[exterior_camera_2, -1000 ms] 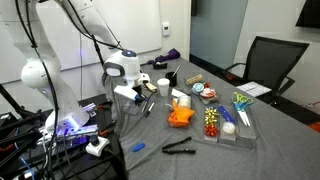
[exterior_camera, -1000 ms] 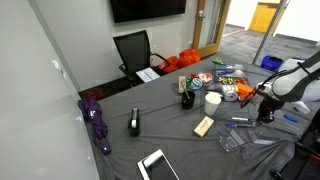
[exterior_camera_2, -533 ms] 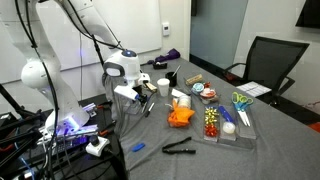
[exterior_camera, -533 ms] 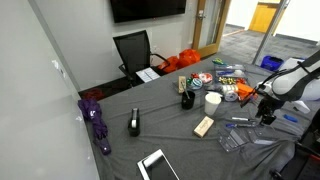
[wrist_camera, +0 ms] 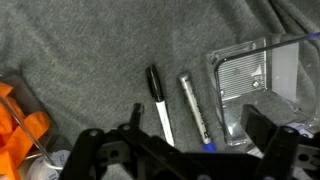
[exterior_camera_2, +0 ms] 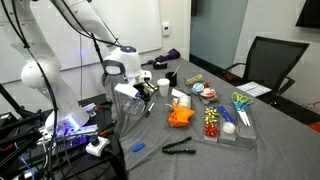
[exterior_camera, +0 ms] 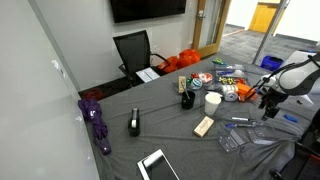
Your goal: Move the container on the left to the right.
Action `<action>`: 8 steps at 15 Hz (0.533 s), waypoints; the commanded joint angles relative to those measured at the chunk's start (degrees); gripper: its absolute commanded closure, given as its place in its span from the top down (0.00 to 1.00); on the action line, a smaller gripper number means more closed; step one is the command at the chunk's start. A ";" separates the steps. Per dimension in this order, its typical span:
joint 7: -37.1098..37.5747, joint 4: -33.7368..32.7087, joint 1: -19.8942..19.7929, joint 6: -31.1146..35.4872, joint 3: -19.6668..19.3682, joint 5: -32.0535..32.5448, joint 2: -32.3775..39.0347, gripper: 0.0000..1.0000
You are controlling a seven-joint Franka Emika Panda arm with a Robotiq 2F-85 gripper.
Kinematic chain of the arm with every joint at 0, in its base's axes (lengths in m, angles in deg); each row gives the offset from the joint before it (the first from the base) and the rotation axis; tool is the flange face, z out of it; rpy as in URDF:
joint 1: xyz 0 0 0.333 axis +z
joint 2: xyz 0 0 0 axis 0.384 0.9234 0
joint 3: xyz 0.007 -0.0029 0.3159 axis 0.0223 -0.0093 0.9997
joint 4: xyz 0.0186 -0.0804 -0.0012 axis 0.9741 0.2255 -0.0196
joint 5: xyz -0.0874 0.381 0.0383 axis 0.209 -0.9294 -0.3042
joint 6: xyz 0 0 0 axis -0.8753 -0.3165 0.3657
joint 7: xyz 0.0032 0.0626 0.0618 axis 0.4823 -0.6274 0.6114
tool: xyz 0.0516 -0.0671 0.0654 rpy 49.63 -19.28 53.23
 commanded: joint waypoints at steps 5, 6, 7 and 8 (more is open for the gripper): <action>9.04 0.78 -6.90 -8.13 1.14 13.78 -9.36 1.00; 9.29 0.74 -7.06 -9.14 1.02 14.12 -10.29 1.00; 9.43 0.71 -7.11 -10.08 0.89 14.14 -11.12 1.00; 9.66 0.64 -7.11 -11.05 0.79 14.14 -11.88 1.00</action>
